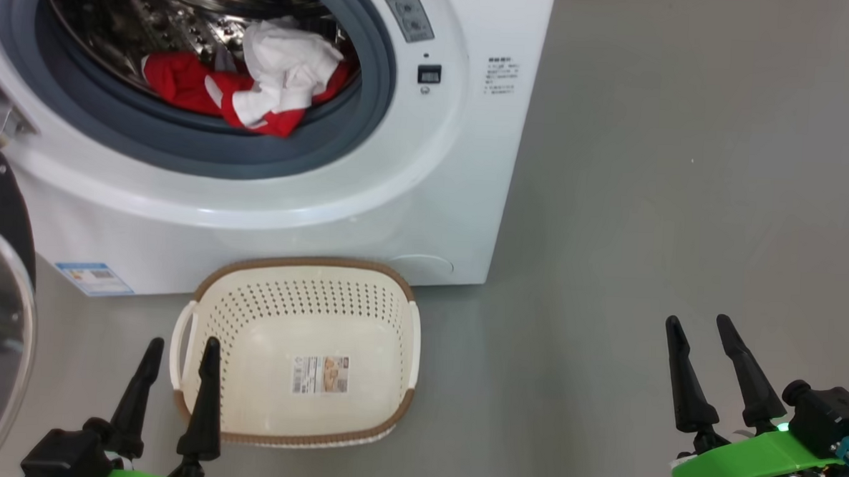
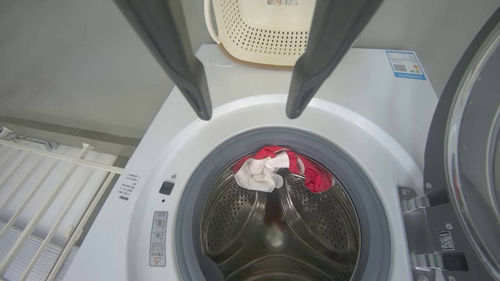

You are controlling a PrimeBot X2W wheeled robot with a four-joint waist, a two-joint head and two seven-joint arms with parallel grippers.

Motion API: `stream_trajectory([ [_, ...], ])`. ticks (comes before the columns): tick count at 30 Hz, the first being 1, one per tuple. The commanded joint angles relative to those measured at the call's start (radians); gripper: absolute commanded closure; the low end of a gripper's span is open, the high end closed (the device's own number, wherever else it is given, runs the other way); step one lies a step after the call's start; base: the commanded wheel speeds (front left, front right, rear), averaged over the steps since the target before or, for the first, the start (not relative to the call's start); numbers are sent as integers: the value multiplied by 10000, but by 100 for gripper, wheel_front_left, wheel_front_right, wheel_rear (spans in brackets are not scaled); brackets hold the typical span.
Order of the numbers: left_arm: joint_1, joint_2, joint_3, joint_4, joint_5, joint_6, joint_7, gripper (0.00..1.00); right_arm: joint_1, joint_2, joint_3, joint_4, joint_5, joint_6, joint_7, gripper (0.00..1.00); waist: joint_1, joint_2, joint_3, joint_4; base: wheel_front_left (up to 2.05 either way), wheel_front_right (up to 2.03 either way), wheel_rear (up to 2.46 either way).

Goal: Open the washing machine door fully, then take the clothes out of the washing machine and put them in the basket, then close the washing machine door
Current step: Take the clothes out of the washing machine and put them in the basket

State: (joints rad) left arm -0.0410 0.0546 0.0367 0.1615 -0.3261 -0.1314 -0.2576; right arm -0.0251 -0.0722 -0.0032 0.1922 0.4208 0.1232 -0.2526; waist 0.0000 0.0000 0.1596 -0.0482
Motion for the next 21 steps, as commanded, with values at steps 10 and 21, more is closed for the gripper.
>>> stream_trajectory([
  [10,-310,210,237,-321,104,8,-42,0,-332,-64,195,-270,-42,75,-92,0,0,0,30,33,121,-130,8],
  [21,-264,206,168,-232,61,8,-42,0,-293,-85,244,-259,-52,75,-92,0,0,0,5,87,16,-16,0],
])
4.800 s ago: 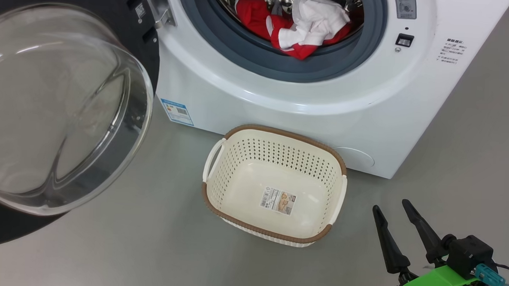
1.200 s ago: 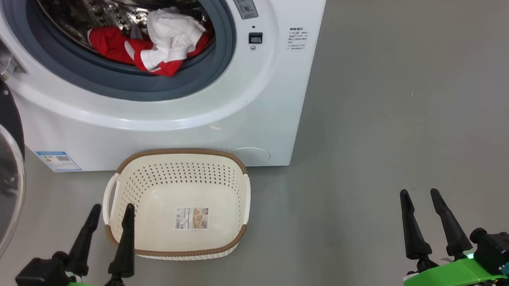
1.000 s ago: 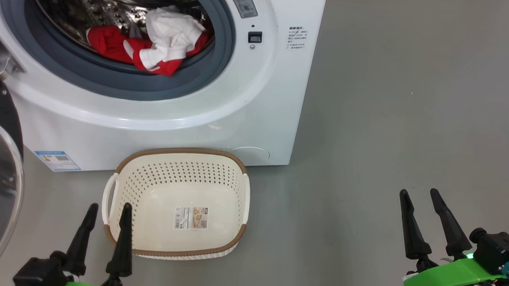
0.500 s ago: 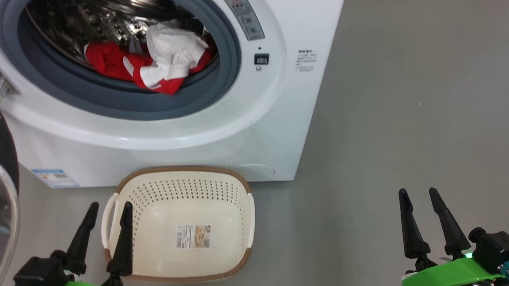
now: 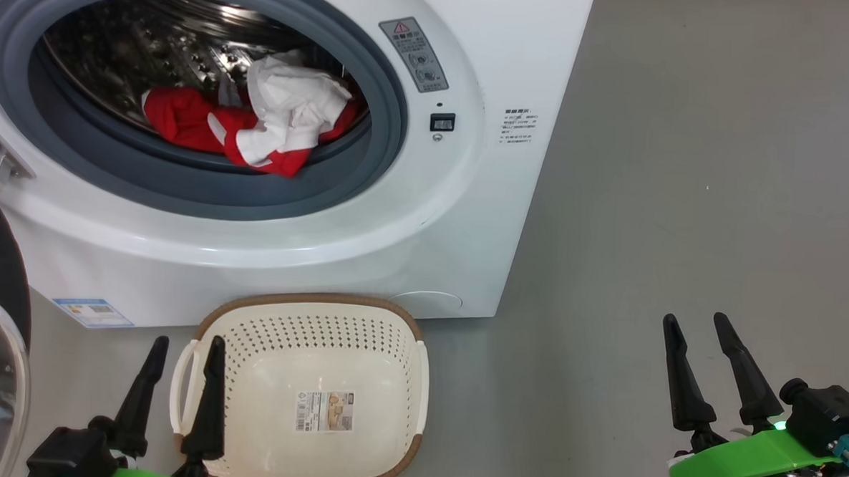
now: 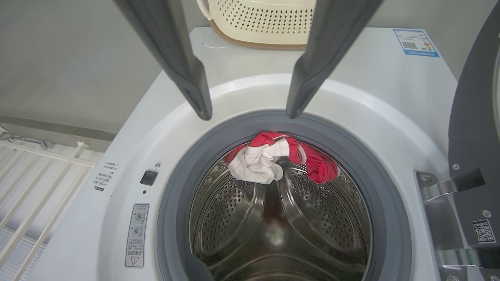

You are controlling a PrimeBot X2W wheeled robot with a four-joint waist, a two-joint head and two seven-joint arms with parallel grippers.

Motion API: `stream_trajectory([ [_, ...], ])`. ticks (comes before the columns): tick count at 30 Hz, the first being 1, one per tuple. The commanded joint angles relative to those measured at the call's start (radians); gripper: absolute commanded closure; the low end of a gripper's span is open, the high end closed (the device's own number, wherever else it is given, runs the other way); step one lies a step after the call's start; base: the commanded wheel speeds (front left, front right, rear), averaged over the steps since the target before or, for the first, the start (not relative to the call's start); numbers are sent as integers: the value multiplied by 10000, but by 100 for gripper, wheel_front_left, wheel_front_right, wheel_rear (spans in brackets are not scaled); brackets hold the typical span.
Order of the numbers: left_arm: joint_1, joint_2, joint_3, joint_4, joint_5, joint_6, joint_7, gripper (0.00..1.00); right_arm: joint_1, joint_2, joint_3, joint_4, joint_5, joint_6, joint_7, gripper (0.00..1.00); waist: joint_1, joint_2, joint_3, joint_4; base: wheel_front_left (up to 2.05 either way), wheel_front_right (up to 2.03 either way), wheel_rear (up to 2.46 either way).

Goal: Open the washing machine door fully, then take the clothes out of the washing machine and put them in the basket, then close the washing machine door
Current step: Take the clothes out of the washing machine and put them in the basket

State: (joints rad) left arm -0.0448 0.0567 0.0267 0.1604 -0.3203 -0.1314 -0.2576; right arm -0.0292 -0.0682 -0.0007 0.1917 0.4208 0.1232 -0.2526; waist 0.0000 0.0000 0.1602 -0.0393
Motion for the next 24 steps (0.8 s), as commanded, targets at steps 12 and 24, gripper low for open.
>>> stream_trajectory([
  [12,-1414,99,314,722,780,8,-42,0,-553,-124,339,-325,-27,75,-92,0,0,0,680,-139,0,0,0],
  [24,-5065,275,307,3063,1826,8,-42,0,-1243,46,296,-439,97,75,-92,0,0,0,2066,-942,0,0,0],
])
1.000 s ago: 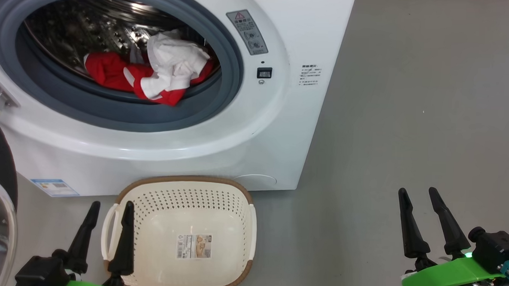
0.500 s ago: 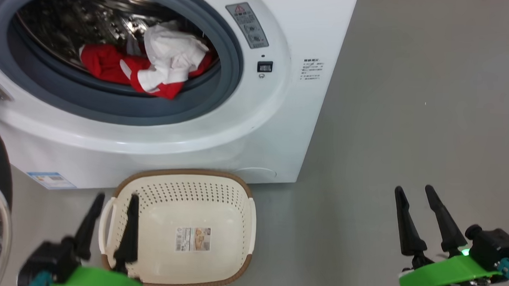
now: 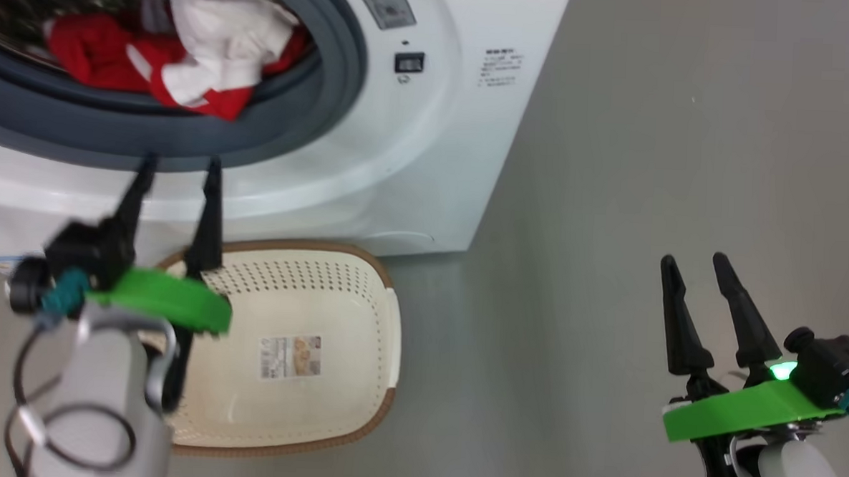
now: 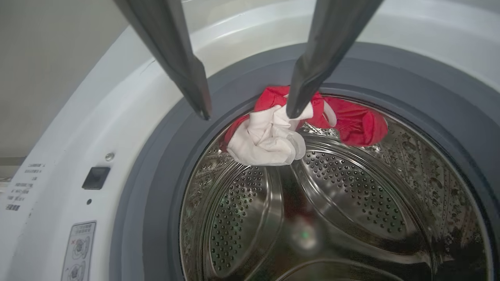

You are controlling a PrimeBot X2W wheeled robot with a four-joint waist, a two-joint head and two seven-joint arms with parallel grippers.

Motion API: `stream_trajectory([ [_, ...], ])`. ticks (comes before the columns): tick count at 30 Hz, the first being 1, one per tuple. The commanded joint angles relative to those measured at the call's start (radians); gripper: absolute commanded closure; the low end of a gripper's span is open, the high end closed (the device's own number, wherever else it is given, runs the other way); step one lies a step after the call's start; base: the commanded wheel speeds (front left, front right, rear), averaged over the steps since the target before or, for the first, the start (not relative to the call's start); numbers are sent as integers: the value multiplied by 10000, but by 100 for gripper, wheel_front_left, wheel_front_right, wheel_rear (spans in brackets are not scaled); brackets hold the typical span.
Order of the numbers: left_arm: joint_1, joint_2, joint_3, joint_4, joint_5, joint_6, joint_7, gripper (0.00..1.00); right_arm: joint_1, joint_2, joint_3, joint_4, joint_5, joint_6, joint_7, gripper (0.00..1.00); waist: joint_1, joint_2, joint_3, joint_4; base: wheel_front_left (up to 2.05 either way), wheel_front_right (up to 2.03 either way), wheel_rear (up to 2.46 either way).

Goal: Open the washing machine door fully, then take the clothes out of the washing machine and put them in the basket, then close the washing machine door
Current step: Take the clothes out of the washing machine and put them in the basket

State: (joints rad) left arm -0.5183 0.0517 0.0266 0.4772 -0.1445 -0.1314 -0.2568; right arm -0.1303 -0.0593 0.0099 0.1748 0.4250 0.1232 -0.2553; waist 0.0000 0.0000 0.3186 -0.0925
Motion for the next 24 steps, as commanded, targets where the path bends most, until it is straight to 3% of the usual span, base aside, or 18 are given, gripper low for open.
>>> stream_trajectory([
  [1,-655,387,352,143,100,8,-49,0,-307,-24,187,-284,72,75,-65,0,0,0,610,-500,0,0,0],
  [12,-3751,1440,446,3269,322,18,-49,0,-864,85,209,-353,267,75,-65,0,0,0,1693,-1365,0,0,0],
  [24,-5878,2083,283,5676,598,205,-49,0,-1156,89,328,-443,529,75,-65,0,0,0,2294,-1758,0,0,0],
])
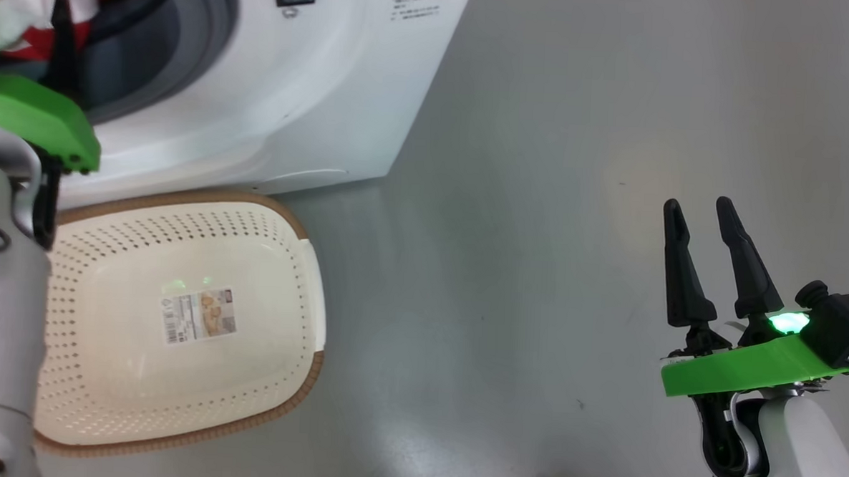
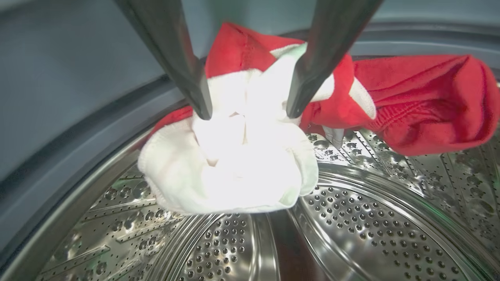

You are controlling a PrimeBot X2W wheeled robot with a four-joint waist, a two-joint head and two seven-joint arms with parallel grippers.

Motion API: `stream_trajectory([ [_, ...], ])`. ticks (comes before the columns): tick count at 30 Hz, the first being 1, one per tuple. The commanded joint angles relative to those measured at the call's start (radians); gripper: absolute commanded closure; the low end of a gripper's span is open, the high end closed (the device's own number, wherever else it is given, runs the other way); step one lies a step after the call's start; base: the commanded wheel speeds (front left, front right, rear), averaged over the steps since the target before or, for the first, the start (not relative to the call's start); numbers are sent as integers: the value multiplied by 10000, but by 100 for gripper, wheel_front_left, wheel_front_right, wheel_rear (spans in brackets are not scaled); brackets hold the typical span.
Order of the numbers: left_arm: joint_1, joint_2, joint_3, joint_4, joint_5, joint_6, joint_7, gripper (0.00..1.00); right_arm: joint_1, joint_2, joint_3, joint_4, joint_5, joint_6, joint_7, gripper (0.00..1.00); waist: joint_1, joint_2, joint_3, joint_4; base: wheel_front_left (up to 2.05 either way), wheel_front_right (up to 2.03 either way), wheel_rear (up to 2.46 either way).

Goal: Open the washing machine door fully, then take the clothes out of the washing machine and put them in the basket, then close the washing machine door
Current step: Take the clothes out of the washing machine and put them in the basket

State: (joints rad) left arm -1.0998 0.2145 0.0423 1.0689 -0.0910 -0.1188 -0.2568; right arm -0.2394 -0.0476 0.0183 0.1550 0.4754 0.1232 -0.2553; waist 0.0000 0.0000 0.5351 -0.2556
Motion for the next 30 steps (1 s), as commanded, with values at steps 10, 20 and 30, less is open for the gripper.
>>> stream_trajectory([
  [10,-1278,865,-138,1133,205,186,-49,0,-139,-27,380,-283,134,75,-65,0,0,0,409,-408,0,0,0],
  [20,-1824,1113,-425,1811,285,268,-49,0,-92,-26,590,-295,209,75,-65,0,0,0,459,-625,0,0,0],
  [30,-1996,1130,-524,1973,116,242,-49,100,-93,-26,676,-332,217,75,-65,0,0,0,471,-658,0,0,0],
])
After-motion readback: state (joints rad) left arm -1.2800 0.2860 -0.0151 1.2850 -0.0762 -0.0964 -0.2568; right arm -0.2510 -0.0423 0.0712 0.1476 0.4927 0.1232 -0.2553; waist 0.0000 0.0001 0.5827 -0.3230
